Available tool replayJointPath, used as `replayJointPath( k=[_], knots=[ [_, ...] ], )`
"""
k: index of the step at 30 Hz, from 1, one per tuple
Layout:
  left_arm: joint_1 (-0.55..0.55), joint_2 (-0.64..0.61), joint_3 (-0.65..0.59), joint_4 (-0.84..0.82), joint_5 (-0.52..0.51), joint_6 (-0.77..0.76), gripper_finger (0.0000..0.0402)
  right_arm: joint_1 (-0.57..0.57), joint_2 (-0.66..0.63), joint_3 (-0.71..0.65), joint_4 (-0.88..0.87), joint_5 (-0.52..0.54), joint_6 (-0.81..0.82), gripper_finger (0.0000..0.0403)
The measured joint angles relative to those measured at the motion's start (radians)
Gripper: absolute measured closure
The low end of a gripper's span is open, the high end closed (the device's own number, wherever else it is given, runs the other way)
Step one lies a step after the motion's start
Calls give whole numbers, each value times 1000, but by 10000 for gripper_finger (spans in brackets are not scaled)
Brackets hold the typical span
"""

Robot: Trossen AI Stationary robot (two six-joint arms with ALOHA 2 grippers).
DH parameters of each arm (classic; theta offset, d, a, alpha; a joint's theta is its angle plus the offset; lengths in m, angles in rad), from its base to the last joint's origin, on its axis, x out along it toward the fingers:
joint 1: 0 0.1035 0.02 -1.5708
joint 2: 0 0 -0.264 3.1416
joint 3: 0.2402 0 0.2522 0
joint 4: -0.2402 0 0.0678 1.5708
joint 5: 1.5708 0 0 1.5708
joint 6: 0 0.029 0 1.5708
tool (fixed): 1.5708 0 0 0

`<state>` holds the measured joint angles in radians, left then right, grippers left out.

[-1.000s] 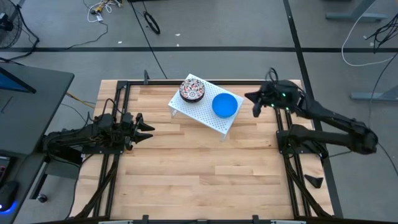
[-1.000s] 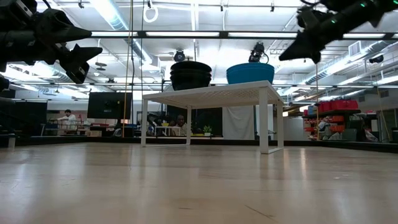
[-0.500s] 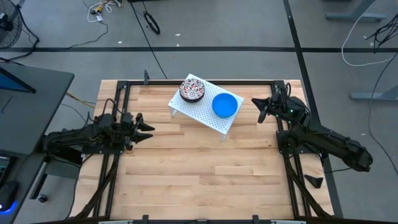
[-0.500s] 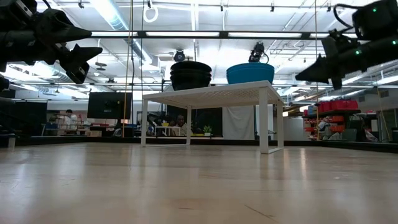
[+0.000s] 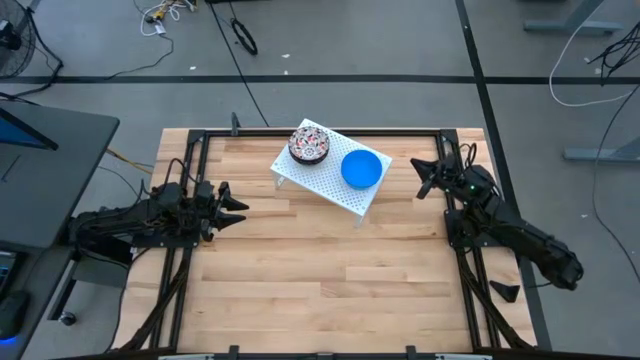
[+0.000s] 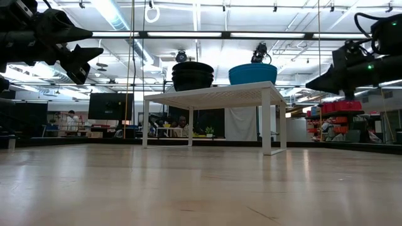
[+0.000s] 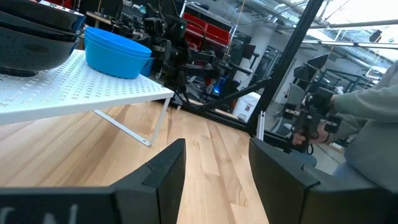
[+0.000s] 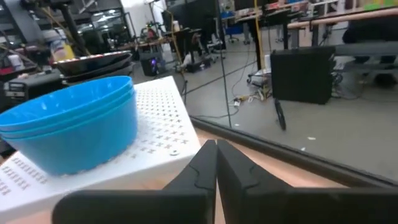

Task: Pick & Place Mini bowls
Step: Return to Home Position

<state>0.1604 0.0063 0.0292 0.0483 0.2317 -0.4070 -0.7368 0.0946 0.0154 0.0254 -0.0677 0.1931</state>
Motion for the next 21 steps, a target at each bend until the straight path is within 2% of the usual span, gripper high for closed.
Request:
replayJointPath(
  k=[10,21],
  knots=[
    [0,0,0,0,0,0,220,-13,-96,0,-3,7,-41,387],
    [0,0,-1,0,0,0,220,-13,-95,1,-3,7,-18,387]
  ],
)
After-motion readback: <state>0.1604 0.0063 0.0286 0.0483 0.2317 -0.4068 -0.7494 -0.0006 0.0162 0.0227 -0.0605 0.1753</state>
